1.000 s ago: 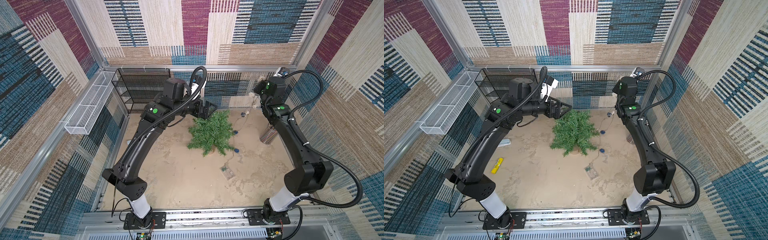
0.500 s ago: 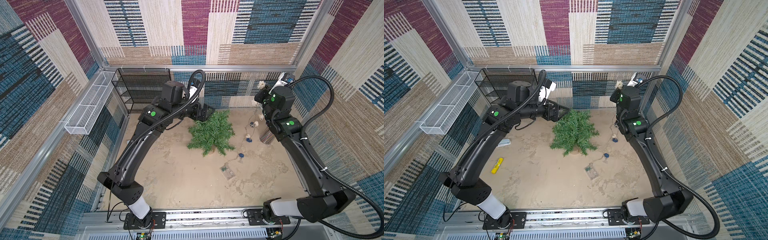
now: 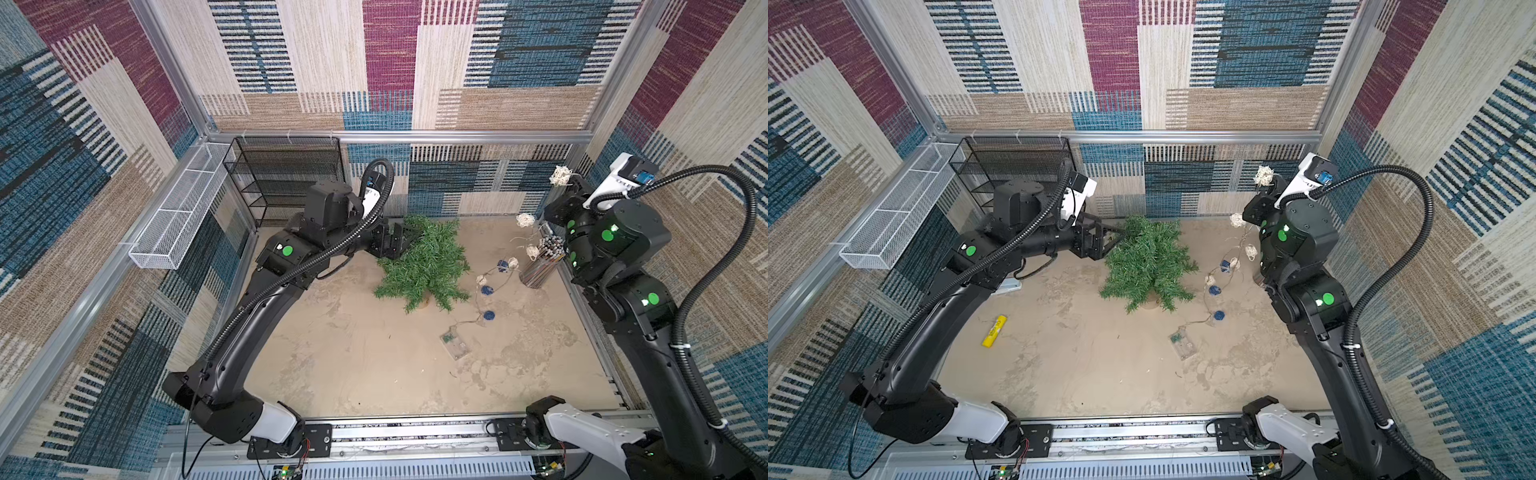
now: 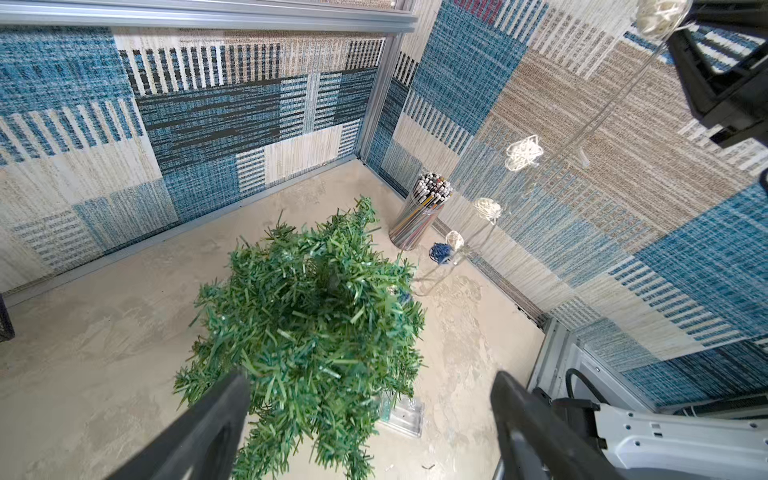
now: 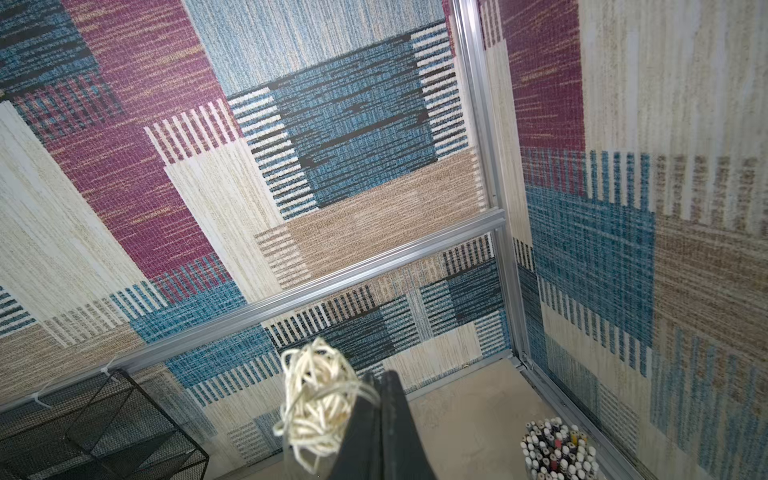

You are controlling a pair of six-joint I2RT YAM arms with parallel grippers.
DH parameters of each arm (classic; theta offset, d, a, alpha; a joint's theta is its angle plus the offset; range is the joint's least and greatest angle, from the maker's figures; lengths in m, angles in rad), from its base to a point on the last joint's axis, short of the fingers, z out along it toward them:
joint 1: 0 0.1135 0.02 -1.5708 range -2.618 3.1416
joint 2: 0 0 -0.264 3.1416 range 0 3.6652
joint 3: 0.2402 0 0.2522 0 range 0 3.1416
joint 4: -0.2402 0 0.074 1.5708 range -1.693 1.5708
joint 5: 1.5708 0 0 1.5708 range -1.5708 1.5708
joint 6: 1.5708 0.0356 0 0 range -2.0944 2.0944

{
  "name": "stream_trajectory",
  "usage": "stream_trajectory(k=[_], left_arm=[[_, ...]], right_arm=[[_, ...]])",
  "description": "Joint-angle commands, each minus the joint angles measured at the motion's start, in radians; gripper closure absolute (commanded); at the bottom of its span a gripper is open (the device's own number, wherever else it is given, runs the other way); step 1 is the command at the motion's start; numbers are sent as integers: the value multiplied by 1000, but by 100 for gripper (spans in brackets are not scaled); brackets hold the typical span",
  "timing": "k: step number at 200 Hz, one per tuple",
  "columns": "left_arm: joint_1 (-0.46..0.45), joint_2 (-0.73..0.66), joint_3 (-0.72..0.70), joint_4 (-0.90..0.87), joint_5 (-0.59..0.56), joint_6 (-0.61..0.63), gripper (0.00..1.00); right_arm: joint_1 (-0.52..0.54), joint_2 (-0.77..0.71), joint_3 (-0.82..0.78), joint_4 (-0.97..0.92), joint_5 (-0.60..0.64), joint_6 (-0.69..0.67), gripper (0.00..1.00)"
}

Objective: Remove string lights from the small christmas tree
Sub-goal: Place the light string at the center of the board.

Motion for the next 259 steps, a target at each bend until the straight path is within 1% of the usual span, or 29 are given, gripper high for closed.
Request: stream_trajectory(k=[1,29,69,89,114,127,156,192,219,239,259], left_arm=[[-1,-42,-42,51,-14,-2,7],[-1,-96,-104,62,-18,-2,7],[-1,-149,-177,58,-30,0,7],[-1,-187,-247,79,-59,2,7],[-1,-231,-336,92,-87,0,7],[-1,-256,-371,95,-98,-3,7],[-1,-307,-442,111,-128,-6,7],[0,-348,-500,130,-158,-11,8],[-1,-356,-525,145,-154,-18,8],[-1,-353,-539,159,-145,-28,8],[-1,-355,-549,170,-134,-37,8]], right_arm=[[1,-21,-44,-71,31,-17,100],[-3,-71,-184,-66,44,5,100],[-14,-125,-382,-57,15,65,100],[-13,-138,-458,-64,3,89,100],[-18,-143,-560,-60,39,101,100],[-30,-136,-601,-64,32,118,100],[-67,-105,-653,-104,-19,171,100],[-118,-116,-742,-118,-107,171,100],[-147,-136,-799,-131,-181,169,100],[-155,-105,-826,-150,-213,184,100],[-169,-73,-842,-139,-284,178,99]])
